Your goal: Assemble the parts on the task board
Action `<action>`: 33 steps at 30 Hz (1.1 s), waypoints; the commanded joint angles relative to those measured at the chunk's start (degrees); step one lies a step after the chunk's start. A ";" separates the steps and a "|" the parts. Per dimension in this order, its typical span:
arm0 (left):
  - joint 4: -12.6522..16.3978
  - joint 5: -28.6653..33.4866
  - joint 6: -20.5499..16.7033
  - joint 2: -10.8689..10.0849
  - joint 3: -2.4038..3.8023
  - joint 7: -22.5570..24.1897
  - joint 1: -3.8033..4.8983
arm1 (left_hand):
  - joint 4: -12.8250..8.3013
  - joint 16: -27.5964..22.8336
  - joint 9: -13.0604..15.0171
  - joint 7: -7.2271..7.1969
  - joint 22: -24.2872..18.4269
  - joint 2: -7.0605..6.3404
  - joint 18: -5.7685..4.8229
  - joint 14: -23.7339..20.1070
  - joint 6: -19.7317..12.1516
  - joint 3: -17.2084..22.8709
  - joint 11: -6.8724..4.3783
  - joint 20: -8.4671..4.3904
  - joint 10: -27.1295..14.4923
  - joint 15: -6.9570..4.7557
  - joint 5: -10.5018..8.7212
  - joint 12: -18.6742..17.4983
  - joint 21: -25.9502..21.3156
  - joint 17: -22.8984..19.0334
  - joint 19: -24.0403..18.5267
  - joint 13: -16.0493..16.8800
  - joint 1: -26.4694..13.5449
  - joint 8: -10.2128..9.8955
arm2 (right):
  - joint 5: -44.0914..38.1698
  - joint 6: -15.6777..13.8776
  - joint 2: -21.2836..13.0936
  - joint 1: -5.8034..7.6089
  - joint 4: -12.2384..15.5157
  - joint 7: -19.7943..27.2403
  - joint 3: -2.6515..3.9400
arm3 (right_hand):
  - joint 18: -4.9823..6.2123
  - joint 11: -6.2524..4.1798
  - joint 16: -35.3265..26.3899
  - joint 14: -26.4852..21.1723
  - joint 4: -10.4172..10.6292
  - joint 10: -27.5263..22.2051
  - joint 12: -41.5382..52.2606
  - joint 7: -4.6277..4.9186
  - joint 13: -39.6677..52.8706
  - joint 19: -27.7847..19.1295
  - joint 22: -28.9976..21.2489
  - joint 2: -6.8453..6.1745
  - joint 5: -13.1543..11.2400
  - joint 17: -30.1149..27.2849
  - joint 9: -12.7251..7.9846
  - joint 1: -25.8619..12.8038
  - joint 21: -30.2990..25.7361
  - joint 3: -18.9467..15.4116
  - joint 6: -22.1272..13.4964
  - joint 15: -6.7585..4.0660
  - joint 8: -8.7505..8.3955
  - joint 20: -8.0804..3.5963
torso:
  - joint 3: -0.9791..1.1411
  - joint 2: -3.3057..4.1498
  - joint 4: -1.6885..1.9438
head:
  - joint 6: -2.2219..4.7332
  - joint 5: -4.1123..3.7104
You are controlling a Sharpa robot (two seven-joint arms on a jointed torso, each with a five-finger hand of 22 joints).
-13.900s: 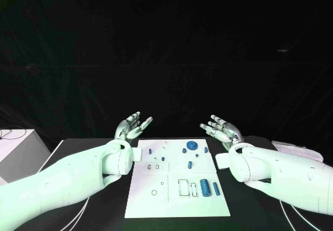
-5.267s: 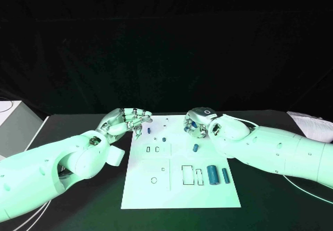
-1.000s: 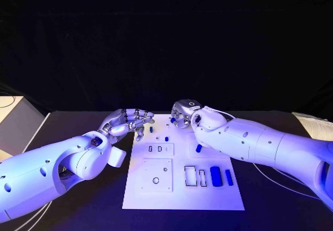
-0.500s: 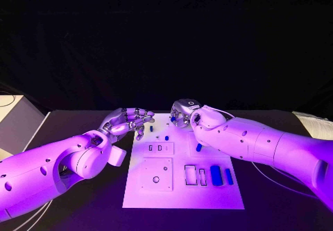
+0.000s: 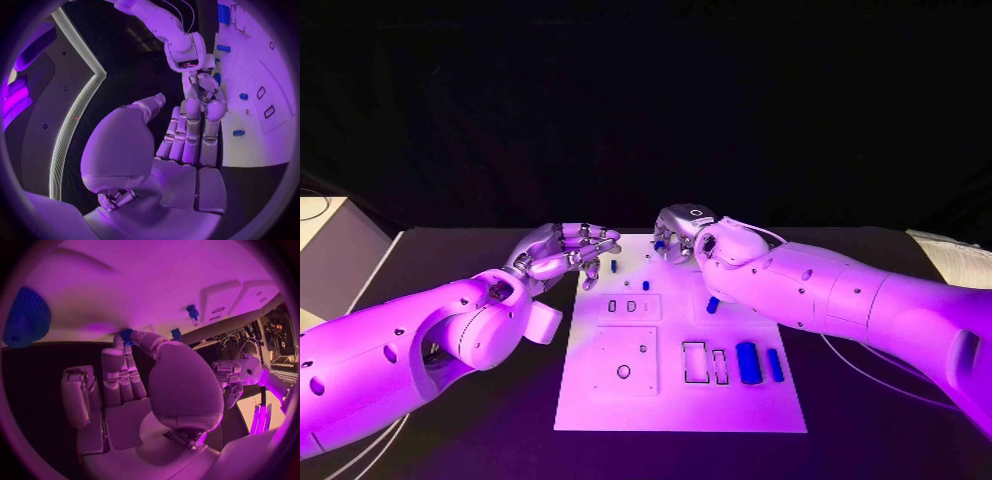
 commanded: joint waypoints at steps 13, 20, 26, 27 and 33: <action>-0.08 -0.09 0.72 0.04 0.05 0.19 0.06 | -0.49 -0.31 0.13 0.63 -0.09 0.49 1.17 0.08 -0.51 0.49 0.05 0.01 -0.10 0.19 -0.22 -0.44 -0.29 -0.11 -0.40 -0.20 0.70 -0.02 | -0.02 -3.46 -0.57 -0.03 0.61 -0.60 0.00 | -0.16 -0.01 0.20 -0.01 -0.16 0.66 0.24 -0.07 0.14 4.79 12.89 1.11 0.08 -0.08 0.34 0.31 0.23 0.35 0.49 -0.30 0.33 -0.59 | 0.02 -0.08 -0.05 | 0.05 0.05; -0.18 -0.09 0.73 -0.01 0.04 0.21 0.06 | -0.55 -0.32 0.13 0.63 -0.07 0.51 1.16 0.08 -0.52 0.54 0.04 0.01 -0.09 0.18 -0.22 -0.45 -0.28 -0.12 -0.39 -0.21 0.76 -0.01 | -0.13 -5.68 -1.70 -0.01 2.44 -0.88 0.05 | -0.09 0.01 -0.08 -0.14 -0.22 0.66 0.03 -0.08 0.10 4.64 12.64 0.74 -0.08 -0.56 0.46 0.00 0.01 0.18 0.36 -0.31 0.38 -0.63 | 0.00 -0.04 -0.03 | 0.24 0.14; -0.20 -0.09 0.76 -0.05 0.04 0.22 0.06 | -0.63 -0.34 0.14 0.63 -0.14 0.55 1.18 0.09 -0.52 0.62 0.04 0.00 -0.08 0.18 -0.22 -0.46 -0.32 -0.12 -0.42 -0.24 0.85 -0.01 | -0.25 -6.66 -2.44 0.01 4.04 -0.92 0.15 | -0.08 0.01 -0.15 -0.17 -0.23 0.65 -0.03 -0.08 0.09 4.62 12.62 0.67 -0.12 -0.67 0.49 -0.06 -0.01 0.15 0.32 -0.31 0.39 -0.64 | 0.00 -0.05 -0.02 | 0.33 0.28; -0.20 -0.09 0.76 -0.06 0.04 0.23 0.06 | -0.63 -0.34 0.14 0.63 -0.14 0.55 1.18 0.09 -0.52 0.62 0.04 0.00 -0.08 0.18 -0.22 -0.46 -0.32 -0.12 -0.42 -0.24 0.85 -0.01 | -0.26 -6.73 -2.50 0.02 4.26 -0.89 0.16 | -0.07 0.01 -0.18 -0.20 -0.24 0.64 -0.09 -0.07 0.08 4.59 12.57 0.59 -0.17 -0.73 0.51 -0.12 -0.06 0.13 0.26 -0.31 0.38 -0.64 | -0.01 -0.03 0.00 | 0.35 0.36; -0.20 -0.09 0.80 0.01 0.04 0.22 0.05 | -0.63 -0.34 0.14 0.63 -0.14 0.55 1.18 0.09 -0.52 0.62 0.04 0.00 -0.08 0.18 -0.22 -0.46 -0.32 -0.12 -0.42 -0.24 0.85 -0.01 | -0.15 -6.53 -2.08 0.01 4.25 -0.74 0.20 | -0.07 0.02 -0.19 -0.21 -0.25 0.64 -0.12 -0.07 0.07 4.59 12.57 0.54 -0.19 -0.74 0.52 -0.16 -0.06 0.12 0.24 -0.31 0.38 -0.64 | -0.01 0.05 0.10 | 0.33 0.41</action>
